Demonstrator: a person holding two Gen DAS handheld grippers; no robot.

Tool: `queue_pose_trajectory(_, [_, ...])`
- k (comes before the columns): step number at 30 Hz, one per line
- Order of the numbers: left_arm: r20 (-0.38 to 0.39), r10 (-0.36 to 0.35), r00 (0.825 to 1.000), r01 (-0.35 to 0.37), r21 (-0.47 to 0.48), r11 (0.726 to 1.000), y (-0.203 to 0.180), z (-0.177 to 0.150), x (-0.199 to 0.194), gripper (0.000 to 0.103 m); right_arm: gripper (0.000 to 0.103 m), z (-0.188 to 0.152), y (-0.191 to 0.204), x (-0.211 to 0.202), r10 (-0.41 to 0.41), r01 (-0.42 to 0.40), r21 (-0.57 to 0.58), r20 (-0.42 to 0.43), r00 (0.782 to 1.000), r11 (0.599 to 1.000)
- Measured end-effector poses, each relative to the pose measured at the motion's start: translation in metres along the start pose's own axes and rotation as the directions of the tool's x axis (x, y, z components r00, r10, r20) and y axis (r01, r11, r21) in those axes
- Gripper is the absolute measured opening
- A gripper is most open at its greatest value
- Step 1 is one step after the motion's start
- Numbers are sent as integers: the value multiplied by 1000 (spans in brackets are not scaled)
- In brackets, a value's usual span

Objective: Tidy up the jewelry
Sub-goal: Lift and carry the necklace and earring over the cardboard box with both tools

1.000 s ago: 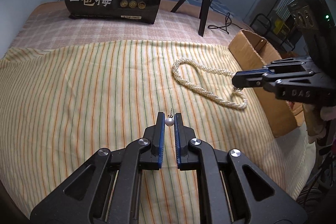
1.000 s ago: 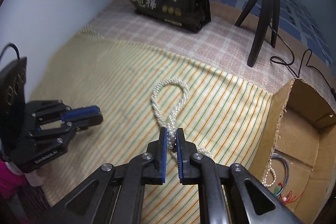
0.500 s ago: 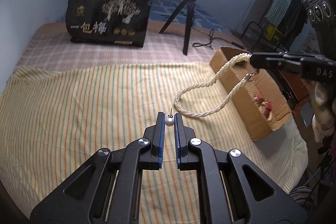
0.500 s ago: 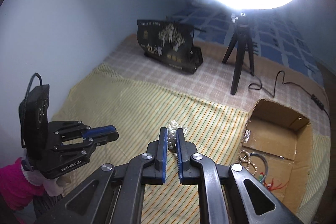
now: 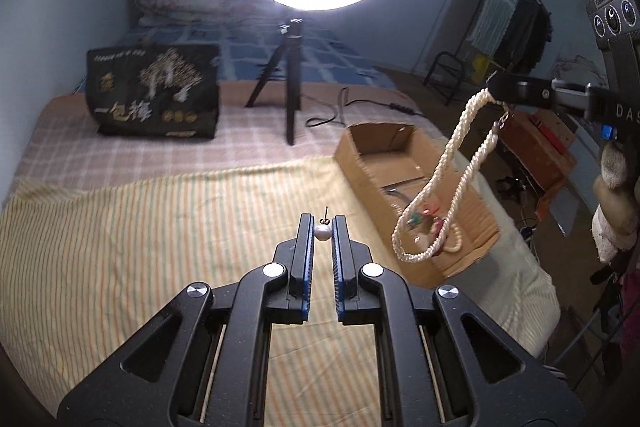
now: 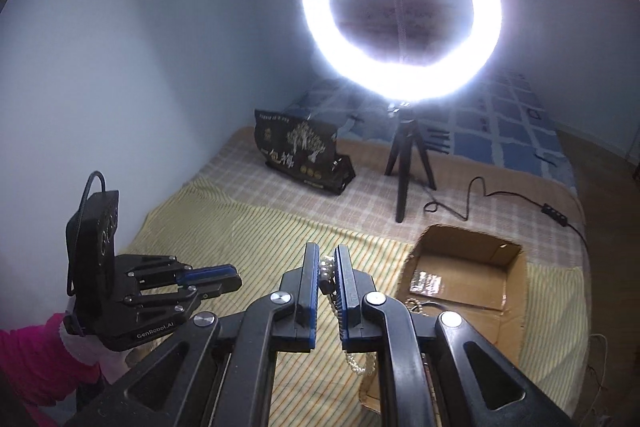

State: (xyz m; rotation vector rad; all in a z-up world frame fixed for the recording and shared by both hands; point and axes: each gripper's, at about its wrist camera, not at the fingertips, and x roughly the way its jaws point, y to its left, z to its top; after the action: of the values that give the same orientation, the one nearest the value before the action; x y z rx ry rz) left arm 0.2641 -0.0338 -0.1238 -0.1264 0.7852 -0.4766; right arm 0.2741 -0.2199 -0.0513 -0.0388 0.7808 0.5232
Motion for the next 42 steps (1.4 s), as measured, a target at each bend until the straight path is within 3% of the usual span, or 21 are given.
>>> queue_pose_trajectory(6, [6, -34, 999, 34, 28, 999, -25, 13, 9, 7, 5, 3, -24, -33, -46, 45, 24, 61, 997, 999])
queue_pose_trajectory(13, [4, -60, 998, 60, 53, 997, -51, 28, 31, 7, 5, 1, -53, -44, -108, 105, 49, 79, 991, 993])
queue_pose_trajectory(25, [-22, -75, 997, 77, 67, 995, -81, 51, 91, 7, 5, -30, -107, -35, -161, 157, 125, 15, 987, 980])
queue_pose_trajectory(42, [-89, -49, 995, 52, 34, 998, -87, 53, 154, 7, 5, -64, -141, -1, -163, 173, 194, -63, 985, 966])
